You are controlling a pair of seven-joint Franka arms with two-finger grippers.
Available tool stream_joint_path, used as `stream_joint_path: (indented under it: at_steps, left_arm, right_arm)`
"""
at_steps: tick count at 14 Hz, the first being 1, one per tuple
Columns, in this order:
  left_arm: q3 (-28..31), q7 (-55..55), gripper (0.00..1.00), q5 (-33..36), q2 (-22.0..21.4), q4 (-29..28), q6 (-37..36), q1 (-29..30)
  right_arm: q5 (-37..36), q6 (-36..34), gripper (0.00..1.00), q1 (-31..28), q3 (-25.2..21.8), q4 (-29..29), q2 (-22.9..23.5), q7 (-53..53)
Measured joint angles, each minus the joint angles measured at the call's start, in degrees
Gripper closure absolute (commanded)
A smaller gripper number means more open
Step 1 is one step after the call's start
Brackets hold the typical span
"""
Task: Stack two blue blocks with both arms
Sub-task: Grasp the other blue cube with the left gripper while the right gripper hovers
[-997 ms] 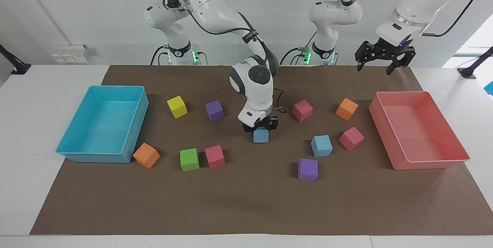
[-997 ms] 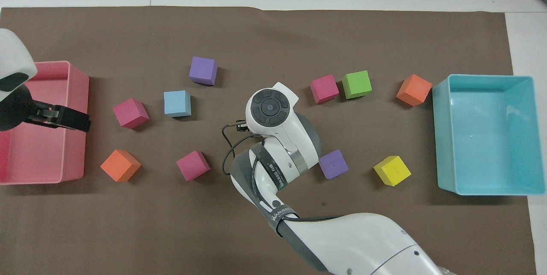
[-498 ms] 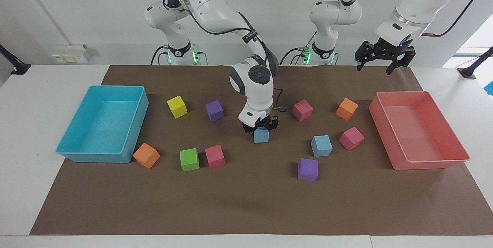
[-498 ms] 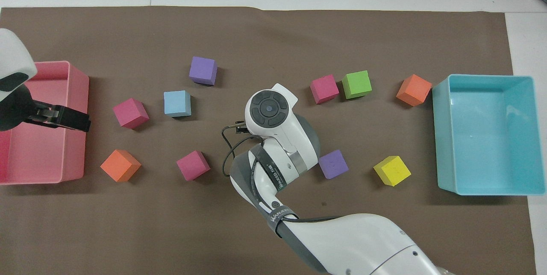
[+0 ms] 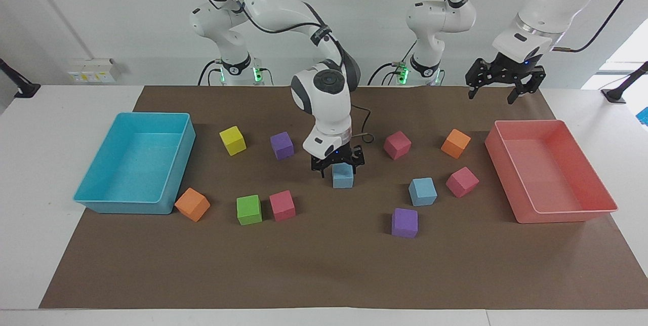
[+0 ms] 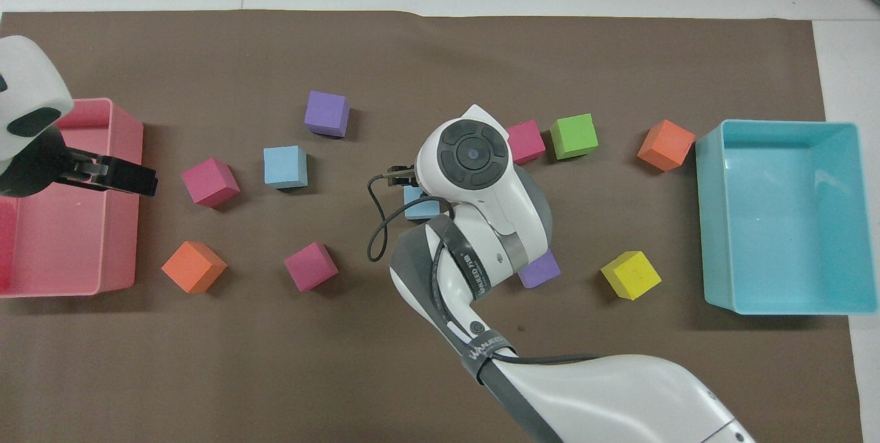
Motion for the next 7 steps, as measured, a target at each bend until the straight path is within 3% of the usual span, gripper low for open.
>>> stream_joint_path:
  at_steps: [5, 7]
  left_arm:
    - [-0.69, -0.33, 0.00, -0.03, 1.28, -5.48, 8.62, -0.93]
    - [-0.70, -2.24, 0.00, -0.04, 1.60, -7.87, 11.95, -1.50]
  right_arm:
    - [1.17, -3.19, 0.00, -4.99, 0.11, -0.07, -3.33, -0.56]
    - [9.30, -5.07, 0.00, -5.46, 0.16, -0.35, -3.74, -1.58]
